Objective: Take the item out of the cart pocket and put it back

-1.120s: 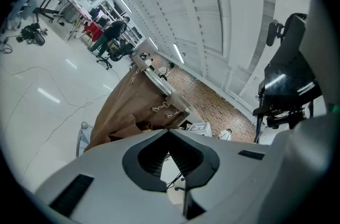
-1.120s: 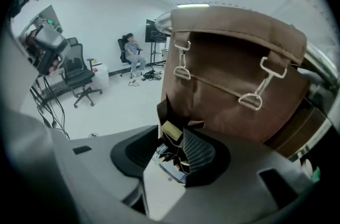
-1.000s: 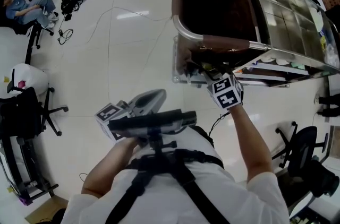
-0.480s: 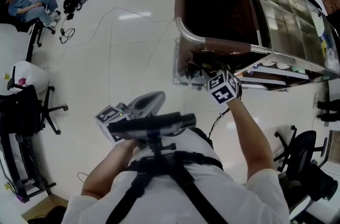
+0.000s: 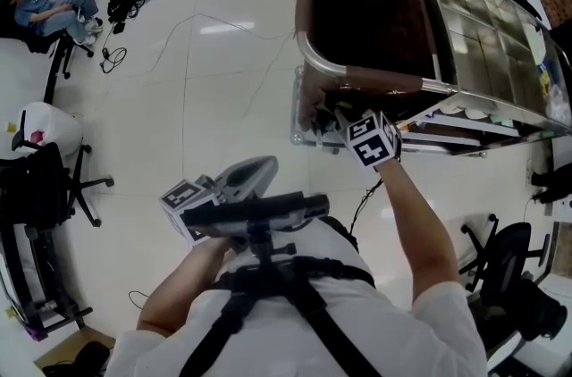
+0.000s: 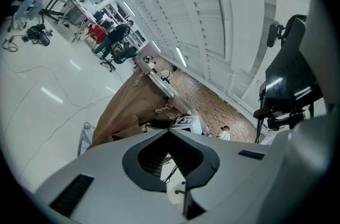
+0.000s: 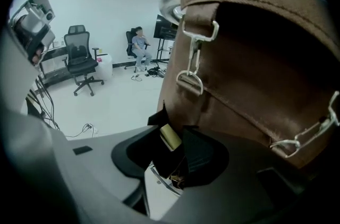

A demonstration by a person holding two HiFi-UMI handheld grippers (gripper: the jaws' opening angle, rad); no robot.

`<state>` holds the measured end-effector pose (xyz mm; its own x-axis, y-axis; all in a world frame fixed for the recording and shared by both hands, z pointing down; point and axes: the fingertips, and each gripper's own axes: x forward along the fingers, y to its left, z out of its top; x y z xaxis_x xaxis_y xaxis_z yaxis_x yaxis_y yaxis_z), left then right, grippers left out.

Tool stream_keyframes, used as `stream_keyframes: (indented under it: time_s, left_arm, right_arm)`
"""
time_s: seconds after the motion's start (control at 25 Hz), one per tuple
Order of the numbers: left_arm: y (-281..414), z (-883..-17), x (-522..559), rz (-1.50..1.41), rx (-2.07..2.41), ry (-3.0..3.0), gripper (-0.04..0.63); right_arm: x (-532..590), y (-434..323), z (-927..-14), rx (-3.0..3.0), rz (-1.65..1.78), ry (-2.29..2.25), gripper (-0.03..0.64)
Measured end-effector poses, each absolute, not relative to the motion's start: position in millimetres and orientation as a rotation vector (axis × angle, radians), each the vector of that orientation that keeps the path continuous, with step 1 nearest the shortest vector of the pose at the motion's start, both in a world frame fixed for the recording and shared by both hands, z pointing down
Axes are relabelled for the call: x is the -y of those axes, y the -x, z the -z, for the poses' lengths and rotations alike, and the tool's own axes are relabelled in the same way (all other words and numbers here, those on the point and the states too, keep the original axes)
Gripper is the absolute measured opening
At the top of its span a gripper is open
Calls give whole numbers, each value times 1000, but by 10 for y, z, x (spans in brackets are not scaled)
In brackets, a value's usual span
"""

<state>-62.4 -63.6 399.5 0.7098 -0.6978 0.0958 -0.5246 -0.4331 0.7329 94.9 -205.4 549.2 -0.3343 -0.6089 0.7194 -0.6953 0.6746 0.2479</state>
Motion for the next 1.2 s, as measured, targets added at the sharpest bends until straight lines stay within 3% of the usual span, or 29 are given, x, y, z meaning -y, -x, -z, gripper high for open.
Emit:
stream_keyframes:
  time_s: [1.2]
  left_arm:
    - [662, -3960, 683, 306, 957, -2129, -6]
  right_arm:
    - [1886, -861, -5667, 1975, 124, -760, 120]
